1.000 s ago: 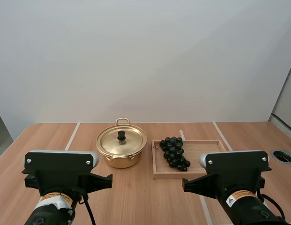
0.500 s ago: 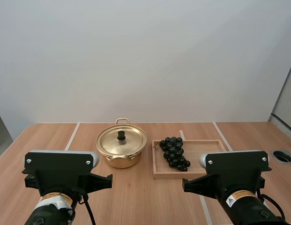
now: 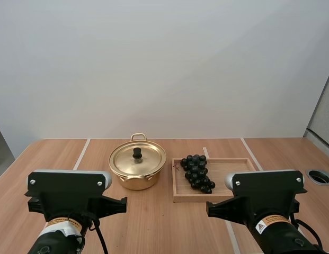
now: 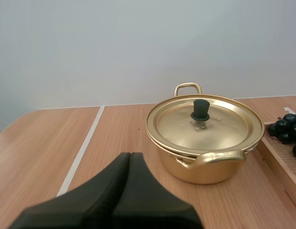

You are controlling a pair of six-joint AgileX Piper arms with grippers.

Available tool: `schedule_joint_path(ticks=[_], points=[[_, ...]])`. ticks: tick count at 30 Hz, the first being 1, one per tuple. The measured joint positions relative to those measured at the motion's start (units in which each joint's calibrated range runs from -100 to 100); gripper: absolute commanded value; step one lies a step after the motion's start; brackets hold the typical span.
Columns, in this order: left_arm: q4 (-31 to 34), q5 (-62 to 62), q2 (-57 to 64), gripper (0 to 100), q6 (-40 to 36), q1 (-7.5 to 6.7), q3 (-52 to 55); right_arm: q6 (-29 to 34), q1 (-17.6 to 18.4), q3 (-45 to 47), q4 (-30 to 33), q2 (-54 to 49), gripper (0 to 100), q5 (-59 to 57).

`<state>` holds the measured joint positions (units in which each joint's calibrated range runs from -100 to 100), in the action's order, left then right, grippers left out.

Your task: Open the pot, put the grape inside, and close it

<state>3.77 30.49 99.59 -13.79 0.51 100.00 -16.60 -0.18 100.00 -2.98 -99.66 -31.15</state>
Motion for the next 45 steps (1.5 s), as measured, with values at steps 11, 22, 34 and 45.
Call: schedule_joint_path(ticks=[11, 22, 34, 45], points=[[0.0, 0.0, 0.0, 0, 0.0, 0.0, 0.0, 0.0, 0.0, 0.0, 0.0, 0.0, 0, 0.0], [0.0, -12.27, 0.0, 0, 0.0, 0.0, -0.02, 0.0, 0.0, 0.0, 0.0, 0.0, 0, 9.76], [0.0, -11.16, -8.41, 0, 3.35, 0.0, -17.58, -1.77, 0.0, -13.32, 0.11, 11.02, 0, 13.37], [0.0, 0.54, -26.43, 0, 3.57, 0.0, -35.48, -1.84, 0.0, -35.09, 0.11, 28.63, 0, -4.78]])
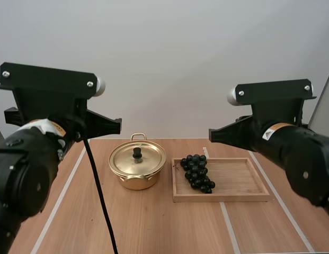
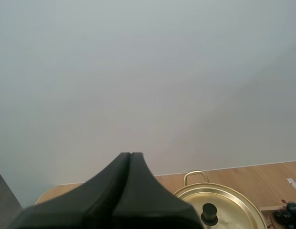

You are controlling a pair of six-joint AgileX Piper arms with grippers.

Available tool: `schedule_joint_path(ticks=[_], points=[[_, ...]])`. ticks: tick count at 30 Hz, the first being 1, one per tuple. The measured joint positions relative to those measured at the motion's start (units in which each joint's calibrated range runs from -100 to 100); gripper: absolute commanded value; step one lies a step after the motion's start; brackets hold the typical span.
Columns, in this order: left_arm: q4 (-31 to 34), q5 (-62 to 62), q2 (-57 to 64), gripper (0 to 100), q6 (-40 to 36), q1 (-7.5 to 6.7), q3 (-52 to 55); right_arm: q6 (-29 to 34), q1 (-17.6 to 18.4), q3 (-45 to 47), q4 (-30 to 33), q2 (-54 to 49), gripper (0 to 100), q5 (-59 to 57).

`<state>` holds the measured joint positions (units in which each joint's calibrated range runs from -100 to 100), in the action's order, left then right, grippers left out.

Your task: Open the pot, put the grape inside, and close it

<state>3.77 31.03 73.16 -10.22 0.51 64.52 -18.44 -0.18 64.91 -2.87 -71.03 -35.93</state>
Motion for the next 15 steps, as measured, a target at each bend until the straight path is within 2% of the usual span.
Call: schedule_joint_path(ticks=[8, 12, 15], points=[[0.0, 17.6, -11.43, 0, 1.12, 0.0, -14.42, 0.0, 0.0, -15.37, 0.0, 10.3, 0, -13.41], [-0.85, 27.56, -17.04, 0, 4.61, 0.0, -21.58, 0.0, 0.0, -22.49, 0.0, 15.48, 0, -21.3], [-4.53, 34.41, -21.19, 0, 9.59, 0.0, -25.9, 0.0, 0.0, -27.2, 0.0, 19.17, 0, -26.38]])
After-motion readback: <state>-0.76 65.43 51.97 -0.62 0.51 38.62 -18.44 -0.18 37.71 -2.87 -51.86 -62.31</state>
